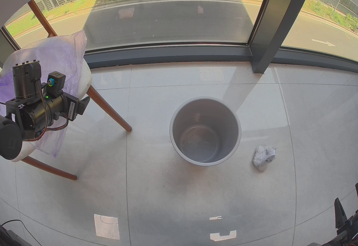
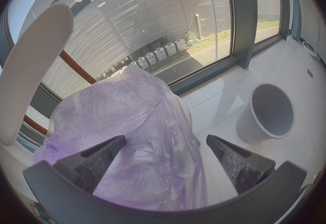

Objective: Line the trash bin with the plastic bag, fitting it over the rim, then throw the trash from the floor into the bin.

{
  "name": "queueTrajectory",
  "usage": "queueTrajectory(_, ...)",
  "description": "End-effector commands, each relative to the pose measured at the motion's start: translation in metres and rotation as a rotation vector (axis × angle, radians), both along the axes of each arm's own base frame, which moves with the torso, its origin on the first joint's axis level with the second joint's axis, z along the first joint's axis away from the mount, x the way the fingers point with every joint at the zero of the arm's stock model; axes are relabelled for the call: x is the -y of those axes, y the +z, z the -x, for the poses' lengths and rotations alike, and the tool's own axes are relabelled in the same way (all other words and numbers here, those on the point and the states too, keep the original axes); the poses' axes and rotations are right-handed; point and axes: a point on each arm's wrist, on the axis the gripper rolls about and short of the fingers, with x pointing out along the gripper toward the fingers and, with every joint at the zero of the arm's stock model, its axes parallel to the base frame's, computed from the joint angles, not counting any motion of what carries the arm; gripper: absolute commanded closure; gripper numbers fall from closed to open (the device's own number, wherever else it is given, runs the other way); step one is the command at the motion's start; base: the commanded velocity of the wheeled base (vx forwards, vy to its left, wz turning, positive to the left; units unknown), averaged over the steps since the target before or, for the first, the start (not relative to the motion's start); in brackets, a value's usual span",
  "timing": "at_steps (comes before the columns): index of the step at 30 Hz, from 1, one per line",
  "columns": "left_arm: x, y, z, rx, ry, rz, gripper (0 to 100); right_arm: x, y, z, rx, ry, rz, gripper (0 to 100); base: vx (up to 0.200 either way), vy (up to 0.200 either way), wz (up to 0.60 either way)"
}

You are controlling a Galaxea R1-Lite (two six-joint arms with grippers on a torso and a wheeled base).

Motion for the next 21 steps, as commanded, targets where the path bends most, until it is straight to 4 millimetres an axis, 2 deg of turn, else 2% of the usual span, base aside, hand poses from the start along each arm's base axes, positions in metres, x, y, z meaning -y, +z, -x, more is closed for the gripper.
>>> queueTrajectory(1, -0.003, -0.003, -0.006, -0.009, 0.014, -0.002, 100, 0.0, -0.005, 0.0, -0.001, 0.001, 0.0, 0, 0.0, 0.0, 0.0)
queueTrajectory(3, -0.008, -0.003, -0.007, -0.011, 0.032, -0.003, 100, 0.0, -0.005, 0.0, -0.001, 0.001, 0.0, 0, 0.0, 0.0, 0.0)
queueTrajectory(18, -0.005, -0.001, -0.002, -0.001, 0.011, 0.011, 100, 0.0, -0.005, 0.0, -0.001, 0.001, 0.0, 0, 0.0, 0.0, 0.0)
queueTrajectory(21, 0.004, 0.012, 0.013, 0.044, -0.029, 0.028, 100, 0.0, -0.005, 0.0, -0.001, 0.001, 0.0, 0, 0.0, 0.0, 0.0)
